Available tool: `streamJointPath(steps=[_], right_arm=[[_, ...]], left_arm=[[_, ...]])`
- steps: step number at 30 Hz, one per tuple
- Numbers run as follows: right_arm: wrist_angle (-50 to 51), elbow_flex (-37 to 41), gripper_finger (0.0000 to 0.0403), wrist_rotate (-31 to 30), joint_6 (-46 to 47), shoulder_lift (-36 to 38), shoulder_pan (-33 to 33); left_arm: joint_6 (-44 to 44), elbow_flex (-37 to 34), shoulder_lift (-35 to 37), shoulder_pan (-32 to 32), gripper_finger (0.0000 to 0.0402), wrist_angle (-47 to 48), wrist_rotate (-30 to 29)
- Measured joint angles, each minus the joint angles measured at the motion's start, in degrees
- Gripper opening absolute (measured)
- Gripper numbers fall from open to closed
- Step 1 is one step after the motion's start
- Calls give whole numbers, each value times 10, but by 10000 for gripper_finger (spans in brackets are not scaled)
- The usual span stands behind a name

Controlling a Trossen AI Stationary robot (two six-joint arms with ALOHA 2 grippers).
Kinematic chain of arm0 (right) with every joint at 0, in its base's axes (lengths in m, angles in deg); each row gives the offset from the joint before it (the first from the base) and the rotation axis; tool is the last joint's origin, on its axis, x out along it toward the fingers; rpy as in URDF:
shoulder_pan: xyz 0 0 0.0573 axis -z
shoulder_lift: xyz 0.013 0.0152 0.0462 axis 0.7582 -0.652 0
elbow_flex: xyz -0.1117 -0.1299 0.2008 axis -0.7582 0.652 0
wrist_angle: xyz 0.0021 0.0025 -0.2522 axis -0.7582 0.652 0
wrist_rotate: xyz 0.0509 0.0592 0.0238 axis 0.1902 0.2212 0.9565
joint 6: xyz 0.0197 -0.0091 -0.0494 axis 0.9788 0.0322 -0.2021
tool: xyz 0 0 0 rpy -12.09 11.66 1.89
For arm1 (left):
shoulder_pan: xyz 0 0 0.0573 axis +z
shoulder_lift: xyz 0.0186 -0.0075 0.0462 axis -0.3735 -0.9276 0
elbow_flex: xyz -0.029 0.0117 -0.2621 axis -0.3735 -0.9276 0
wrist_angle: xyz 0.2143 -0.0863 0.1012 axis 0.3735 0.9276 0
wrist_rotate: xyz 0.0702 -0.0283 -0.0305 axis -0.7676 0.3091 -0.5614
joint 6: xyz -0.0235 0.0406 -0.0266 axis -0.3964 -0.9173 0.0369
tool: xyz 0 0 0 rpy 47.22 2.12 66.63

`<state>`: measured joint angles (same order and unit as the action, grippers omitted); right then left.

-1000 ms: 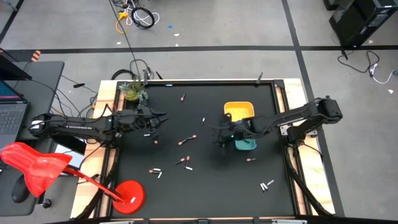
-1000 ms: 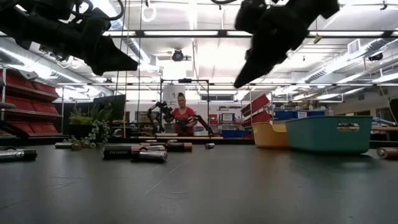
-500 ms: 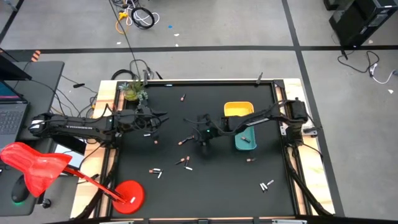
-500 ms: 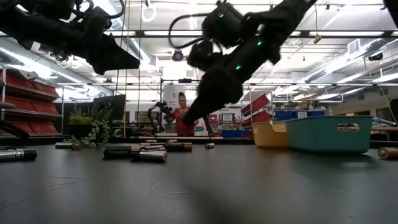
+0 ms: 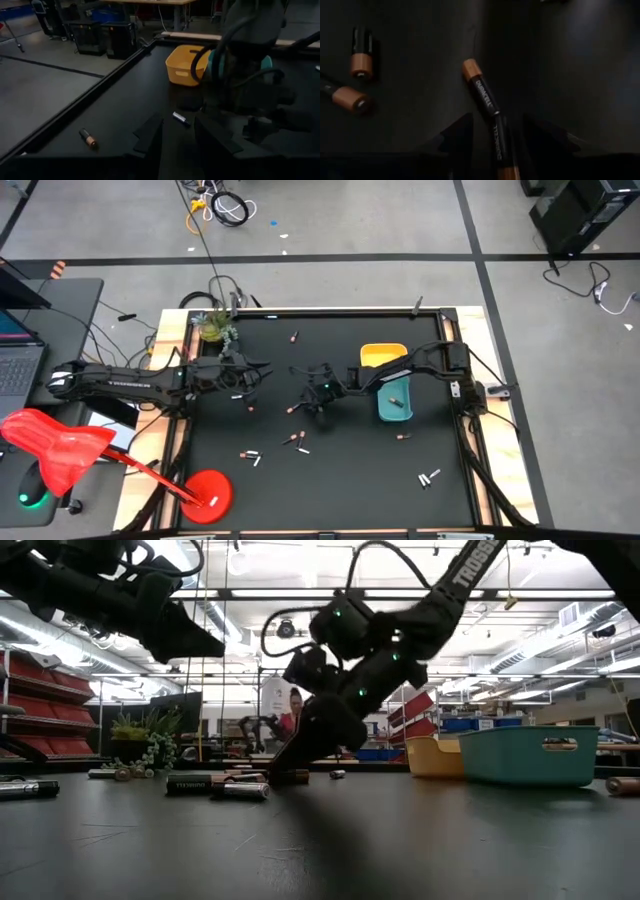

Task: Sort batteries
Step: Put the gold black battery into the blue bin

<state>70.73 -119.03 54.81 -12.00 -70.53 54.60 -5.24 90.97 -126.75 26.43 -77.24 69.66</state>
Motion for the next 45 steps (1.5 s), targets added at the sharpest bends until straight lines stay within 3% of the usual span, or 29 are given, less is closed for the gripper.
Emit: streamJointPath(steps=[7, 12, 17, 23, 29, 34, 40, 45], right_arm=[[-109, 84, 148, 7, 49, 2, 10], [-130, 108, 46, -3, 54, 4, 11], [-108, 108, 47, -9, 57, 17, 11], [53, 113, 47, -105, 33, 129, -3], [296, 112, 47, -231, 73, 285, -84], [533, 111, 47, -357, 248, 391, -158], [723, 111, 58, -387, 484, 433, -220], [734, 146, 80, -364, 577, 433, -237]], left_arm=[[1, 0, 1, -1, 117, 1, 4], [0, 0, 1, -1, 117, -12, 4], [0, 0, 1, -1, 117, -10, 4], [2, 0, 1, -1, 117, -12, 4], [3, 0, 1, -1, 117, -14, 4], [16, 0, 1, -1, 117, -20, 4], [21, 0, 1, -1, 117, -37, 4], [29, 0, 0, -1, 117, -38, 4]])
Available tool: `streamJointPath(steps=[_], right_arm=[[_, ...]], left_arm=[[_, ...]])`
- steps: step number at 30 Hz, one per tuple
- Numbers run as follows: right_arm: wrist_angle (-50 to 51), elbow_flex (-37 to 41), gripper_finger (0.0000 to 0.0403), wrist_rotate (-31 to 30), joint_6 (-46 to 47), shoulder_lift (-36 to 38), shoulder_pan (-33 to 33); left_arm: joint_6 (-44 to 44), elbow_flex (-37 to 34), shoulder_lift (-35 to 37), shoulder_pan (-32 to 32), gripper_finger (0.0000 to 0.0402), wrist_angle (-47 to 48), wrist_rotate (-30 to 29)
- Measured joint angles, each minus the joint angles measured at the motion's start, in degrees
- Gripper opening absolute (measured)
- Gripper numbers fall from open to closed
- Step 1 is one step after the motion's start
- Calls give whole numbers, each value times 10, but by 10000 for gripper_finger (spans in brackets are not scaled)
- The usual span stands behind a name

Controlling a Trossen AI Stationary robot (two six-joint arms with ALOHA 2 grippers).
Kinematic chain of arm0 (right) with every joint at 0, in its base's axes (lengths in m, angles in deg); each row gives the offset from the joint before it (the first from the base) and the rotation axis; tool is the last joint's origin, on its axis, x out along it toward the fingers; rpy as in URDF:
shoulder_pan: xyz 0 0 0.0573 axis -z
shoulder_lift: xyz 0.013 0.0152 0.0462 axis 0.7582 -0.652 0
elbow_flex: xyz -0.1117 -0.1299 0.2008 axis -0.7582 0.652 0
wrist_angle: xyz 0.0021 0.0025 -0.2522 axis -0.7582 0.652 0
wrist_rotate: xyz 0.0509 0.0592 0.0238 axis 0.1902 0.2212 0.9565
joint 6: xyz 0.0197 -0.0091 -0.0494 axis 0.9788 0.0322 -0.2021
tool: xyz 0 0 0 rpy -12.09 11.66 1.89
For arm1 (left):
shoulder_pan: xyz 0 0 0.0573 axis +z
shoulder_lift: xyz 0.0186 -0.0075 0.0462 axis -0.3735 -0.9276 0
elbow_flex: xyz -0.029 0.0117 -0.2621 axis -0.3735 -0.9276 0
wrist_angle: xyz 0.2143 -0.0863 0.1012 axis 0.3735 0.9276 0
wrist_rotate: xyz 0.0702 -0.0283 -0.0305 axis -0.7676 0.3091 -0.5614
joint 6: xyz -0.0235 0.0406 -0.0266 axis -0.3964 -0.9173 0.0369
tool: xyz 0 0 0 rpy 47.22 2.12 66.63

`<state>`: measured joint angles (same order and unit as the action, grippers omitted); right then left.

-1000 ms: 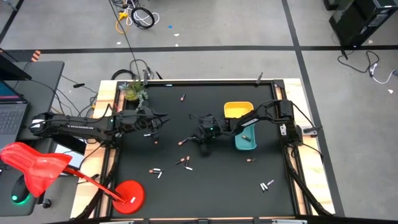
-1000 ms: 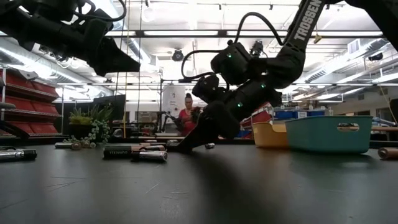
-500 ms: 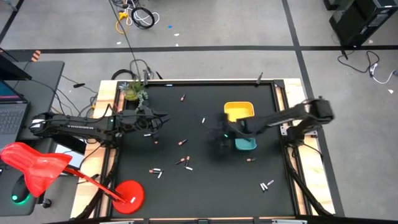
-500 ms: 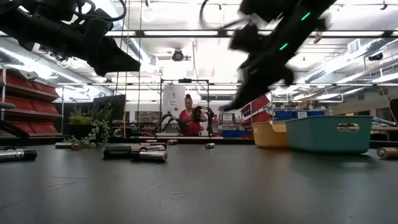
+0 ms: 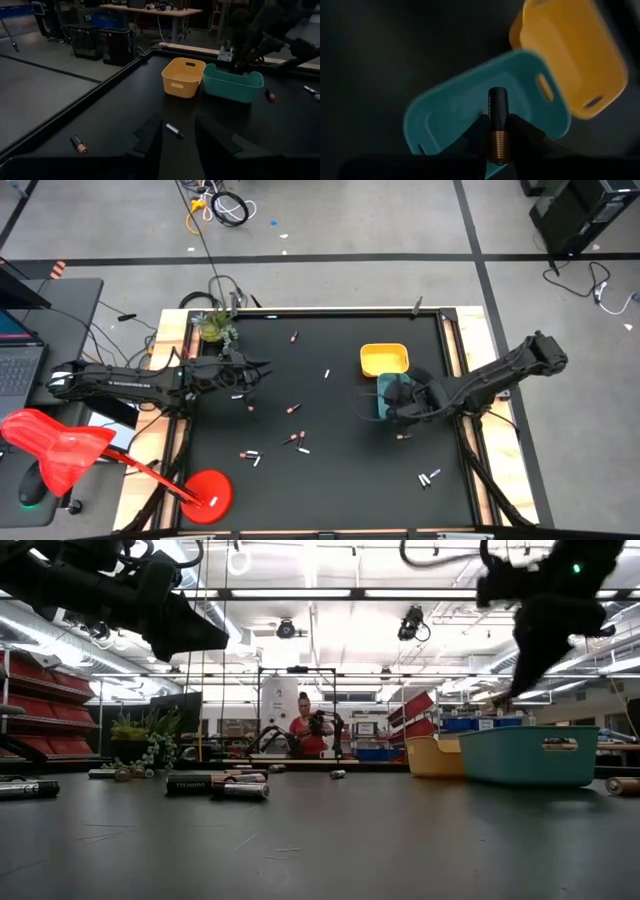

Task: Sort batteries
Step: Put the gold black battery into the blue bin

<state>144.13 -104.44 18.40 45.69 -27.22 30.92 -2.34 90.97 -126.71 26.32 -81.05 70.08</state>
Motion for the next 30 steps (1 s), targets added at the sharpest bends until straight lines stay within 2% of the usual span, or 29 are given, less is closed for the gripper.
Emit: streamJointPath(steps=[4, 8, 11, 14, 17, 19, 21, 24, 30], right_arm=[[-15, 33, 104, 18, 12, 0, 5], [-22, 17, 132, 9, -30, 0, 22], [-52, -17, 148, -25, -99, 0, 53], [-179, -35, 153, -30, -226, 0, 103], [-350, -35, 152, 48, -364, -6, 164], [-450, -36, 151, 110, -420, -21, 207], [-505, -40, 151, 162, -452, -49, 250], [-508, -69, 151, 220, -483, -122, 298], [-454, -184, 159, 266, -582, -259, 322]], left_arm=[[0, 0, 0, 0, 117, -1, 0], [-1, 0, 0, 0, 117, -3, 0], [-12, 0, 0, 0, 117, -11, 0], [-14, 0, 0, 0, 117, -23, 0], [-14, 0, 0, 0, 117, -31, 0], [-15, 0, 0, 0, 117, -30, 0], [-16, 0, 0, 1, 117, -30, 0], [-17, 0, 0, 1, 117, -26, 0], [-31, 0, 0, 1, 117, -12, 0]])
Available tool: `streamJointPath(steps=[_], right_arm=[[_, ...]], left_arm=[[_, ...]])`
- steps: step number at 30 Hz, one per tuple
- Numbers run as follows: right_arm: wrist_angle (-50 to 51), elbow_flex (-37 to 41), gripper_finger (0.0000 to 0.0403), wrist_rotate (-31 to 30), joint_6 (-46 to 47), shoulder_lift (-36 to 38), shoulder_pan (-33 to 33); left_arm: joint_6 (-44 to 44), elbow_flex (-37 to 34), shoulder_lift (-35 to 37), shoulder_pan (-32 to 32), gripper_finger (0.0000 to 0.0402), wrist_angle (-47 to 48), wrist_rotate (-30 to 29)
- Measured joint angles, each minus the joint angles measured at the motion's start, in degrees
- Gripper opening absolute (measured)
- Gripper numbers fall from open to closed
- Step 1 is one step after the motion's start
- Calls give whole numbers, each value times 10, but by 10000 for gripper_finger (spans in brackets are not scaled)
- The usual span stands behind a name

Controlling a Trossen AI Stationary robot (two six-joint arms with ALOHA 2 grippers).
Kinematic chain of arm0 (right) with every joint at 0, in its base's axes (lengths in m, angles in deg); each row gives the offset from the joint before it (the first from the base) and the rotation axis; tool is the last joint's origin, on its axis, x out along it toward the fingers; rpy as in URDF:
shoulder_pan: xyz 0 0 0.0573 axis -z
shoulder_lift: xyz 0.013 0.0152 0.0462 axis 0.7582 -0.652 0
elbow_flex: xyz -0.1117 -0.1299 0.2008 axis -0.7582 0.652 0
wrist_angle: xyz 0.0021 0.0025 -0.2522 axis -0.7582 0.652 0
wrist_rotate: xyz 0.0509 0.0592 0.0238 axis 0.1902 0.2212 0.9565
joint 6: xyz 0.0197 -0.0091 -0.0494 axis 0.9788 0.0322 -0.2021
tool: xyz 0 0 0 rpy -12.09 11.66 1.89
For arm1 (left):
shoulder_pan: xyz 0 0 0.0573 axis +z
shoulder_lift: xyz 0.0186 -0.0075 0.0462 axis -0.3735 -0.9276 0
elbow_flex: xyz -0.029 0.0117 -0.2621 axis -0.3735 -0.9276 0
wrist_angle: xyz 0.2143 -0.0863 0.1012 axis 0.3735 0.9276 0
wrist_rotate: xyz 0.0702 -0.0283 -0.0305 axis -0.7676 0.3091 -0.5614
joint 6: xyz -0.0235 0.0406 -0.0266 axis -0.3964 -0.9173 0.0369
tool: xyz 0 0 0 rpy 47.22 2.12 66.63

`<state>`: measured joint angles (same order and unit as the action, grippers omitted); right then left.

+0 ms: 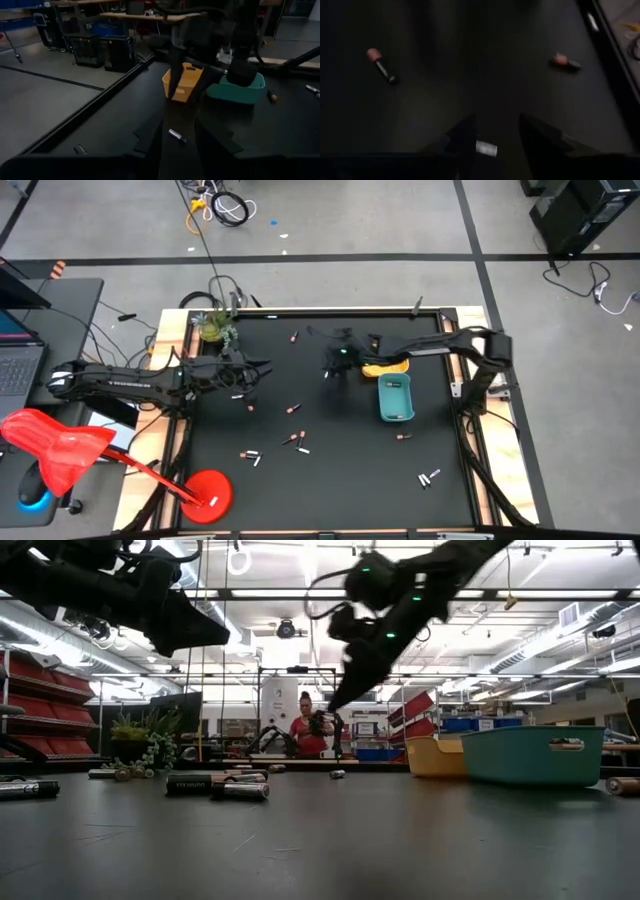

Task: Sort batteries
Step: Put the gold black battery into the blue bin

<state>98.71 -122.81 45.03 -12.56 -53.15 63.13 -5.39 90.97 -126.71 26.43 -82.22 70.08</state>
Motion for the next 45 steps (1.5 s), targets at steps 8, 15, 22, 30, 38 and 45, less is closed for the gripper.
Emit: streamJointPath(steps=[8, 15, 22, 30, 38, 45], right_arm=[[23, -182, 161, 88, -58, -129, 54], [141, -321, 167, 113, -92, -213, 79], [185, -323, 162, 90, -91, -163, 77], [54, -92, 158, 39, -33, -23, 65], [-199, 172, 158, -28, 21, 134, 16], [-279, 275, 158, -53, 31, 217, -16]], left_arm=[[0, 0, 0, 0, 117, 5, -11], [-2, 0, -10, 4, 117, 42, -97], [0, 19, -143, 102, 111, 37, -44], [-15, 126, -340, 206, 111, 3, 43], [7, 261, -519, 248, 167, 1, 77], [67, 356, -635, 287, 218, 33, 77]])
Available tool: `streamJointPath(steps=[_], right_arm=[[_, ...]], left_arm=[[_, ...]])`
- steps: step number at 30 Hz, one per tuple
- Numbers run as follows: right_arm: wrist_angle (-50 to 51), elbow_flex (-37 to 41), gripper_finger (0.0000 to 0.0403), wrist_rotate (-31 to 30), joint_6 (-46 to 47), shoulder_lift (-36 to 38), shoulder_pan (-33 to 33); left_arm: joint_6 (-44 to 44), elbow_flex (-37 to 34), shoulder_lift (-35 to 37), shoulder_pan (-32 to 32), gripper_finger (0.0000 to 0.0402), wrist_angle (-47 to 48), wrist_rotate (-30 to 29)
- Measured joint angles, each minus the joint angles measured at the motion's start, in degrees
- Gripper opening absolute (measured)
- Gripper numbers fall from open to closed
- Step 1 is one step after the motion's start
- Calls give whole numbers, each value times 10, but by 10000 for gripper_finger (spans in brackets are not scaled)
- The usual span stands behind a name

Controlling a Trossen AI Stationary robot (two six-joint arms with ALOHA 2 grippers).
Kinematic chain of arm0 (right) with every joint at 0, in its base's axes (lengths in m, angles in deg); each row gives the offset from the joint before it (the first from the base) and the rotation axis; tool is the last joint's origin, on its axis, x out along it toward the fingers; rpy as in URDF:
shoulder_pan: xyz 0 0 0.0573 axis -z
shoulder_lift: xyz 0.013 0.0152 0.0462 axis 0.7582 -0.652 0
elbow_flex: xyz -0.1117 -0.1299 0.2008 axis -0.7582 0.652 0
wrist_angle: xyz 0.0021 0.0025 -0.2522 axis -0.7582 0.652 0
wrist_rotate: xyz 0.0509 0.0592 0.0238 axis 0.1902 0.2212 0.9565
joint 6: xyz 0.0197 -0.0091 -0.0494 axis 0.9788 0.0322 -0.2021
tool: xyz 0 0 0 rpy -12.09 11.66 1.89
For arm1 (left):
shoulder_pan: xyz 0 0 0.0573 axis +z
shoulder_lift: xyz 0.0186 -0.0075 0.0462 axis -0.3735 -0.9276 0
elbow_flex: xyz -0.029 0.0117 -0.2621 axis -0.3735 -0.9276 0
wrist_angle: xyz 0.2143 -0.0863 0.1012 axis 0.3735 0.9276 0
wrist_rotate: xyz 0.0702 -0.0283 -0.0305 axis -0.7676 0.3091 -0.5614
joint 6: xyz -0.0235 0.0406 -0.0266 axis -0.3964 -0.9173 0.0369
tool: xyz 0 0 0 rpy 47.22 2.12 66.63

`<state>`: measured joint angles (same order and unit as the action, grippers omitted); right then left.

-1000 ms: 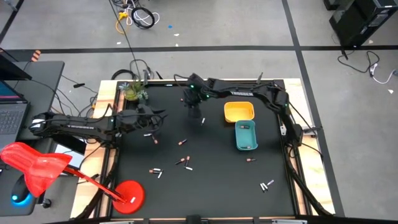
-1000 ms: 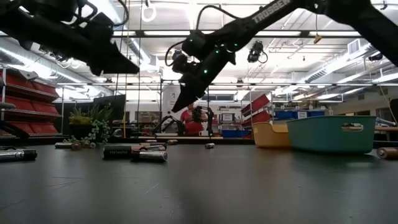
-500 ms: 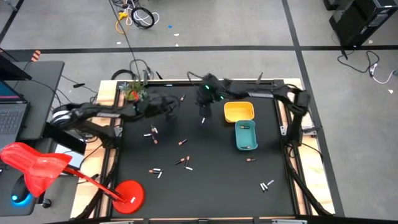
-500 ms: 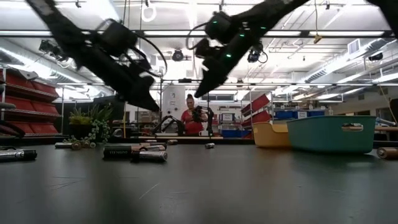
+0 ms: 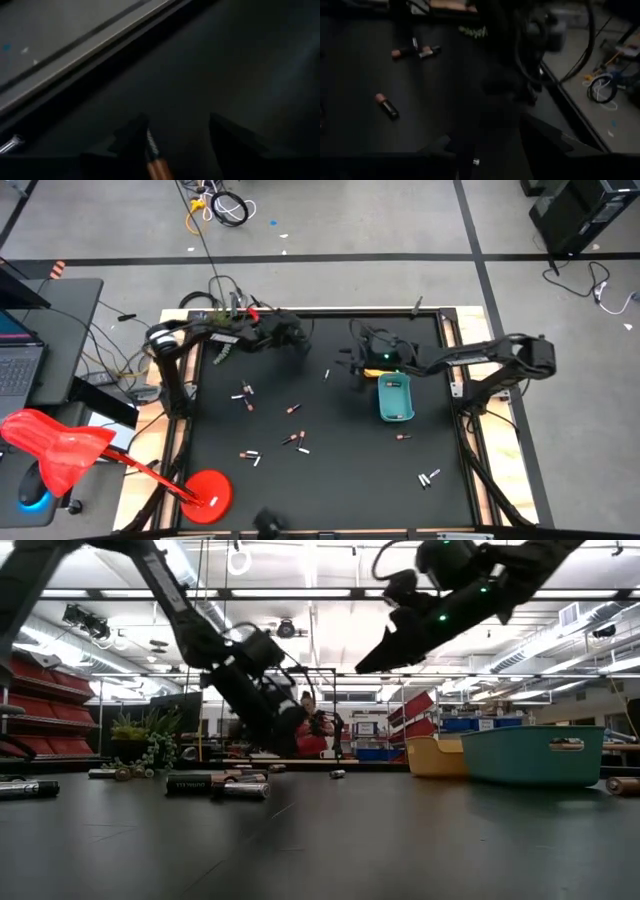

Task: Sort batteries
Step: Put the gold black battery into the blue bin

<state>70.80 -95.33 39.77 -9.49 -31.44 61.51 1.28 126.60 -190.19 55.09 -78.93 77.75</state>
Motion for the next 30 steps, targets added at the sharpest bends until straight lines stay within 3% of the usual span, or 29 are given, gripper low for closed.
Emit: streamJointPath(steps=[14, 25, 30], right_arm=[[-23, 15, 158, 4, -37, 15, -14], [-23, 15, 158, 19, -41, 15, -14], [-40, 15, 158, 19, -40, 15, -17]], left_arm=[[47, 14, -13, 2, 207, 21, -26], [34, 14, 87, -2, 206, 136, -18], [38, 13, 83, 5, 206, 172, -15]])
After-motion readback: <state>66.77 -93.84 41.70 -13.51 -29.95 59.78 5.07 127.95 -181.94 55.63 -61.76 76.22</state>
